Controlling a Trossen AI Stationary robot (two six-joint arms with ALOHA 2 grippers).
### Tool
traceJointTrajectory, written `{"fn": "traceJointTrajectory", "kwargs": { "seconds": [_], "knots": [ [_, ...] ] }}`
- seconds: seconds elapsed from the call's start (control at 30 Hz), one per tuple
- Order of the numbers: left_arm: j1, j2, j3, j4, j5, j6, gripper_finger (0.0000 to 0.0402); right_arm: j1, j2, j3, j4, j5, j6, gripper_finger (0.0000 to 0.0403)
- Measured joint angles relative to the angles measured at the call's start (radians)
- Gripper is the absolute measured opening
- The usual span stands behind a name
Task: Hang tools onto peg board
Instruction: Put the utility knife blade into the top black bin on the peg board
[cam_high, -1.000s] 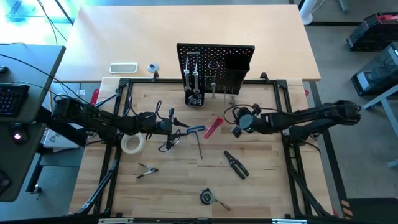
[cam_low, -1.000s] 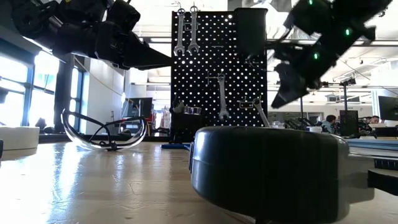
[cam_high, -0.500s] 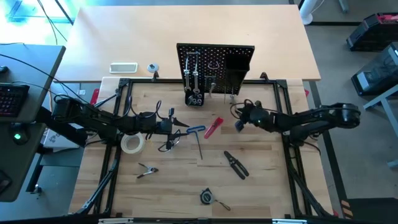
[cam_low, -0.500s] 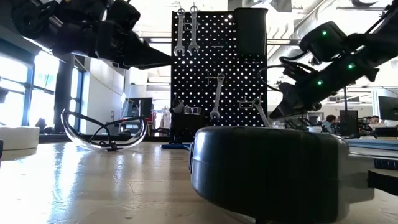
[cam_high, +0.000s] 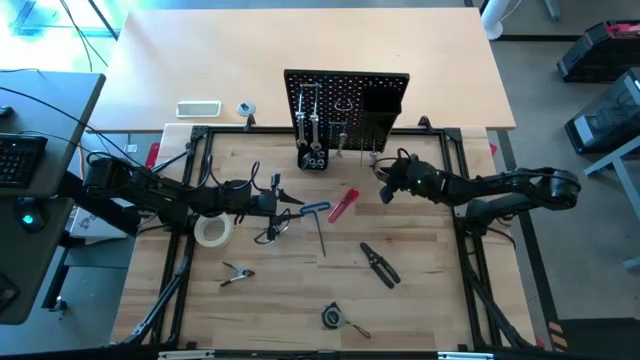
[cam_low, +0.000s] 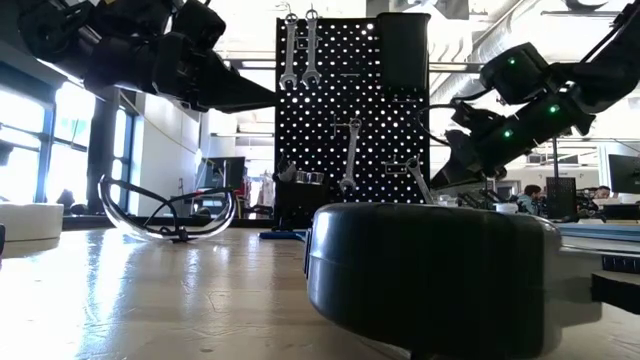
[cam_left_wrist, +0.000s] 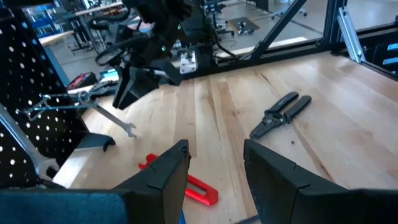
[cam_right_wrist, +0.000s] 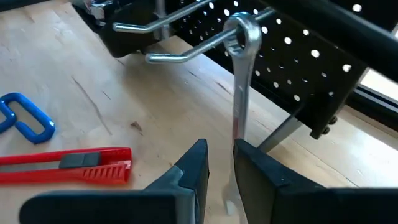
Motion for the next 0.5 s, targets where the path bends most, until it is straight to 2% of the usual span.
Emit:
{"fn": "traceJointTrajectory", "kwargs": {
  "seconds": [0.23, 0.5],
  "knots": [
    [0.0, -0.006, 0.0, -0.104, -0.002, 0.0, 0.0145, 0.048, 0.0, 0.0, -0.044, -0.005, 0.072, 0.0072],
    [-0.001, -0.081, 0.0, -0.32, 0.019, -0.025, 0.0145, 0.199, 0.0, 0.0, -0.049, -0.005, 0.142, 0.0072]
  ]
}}
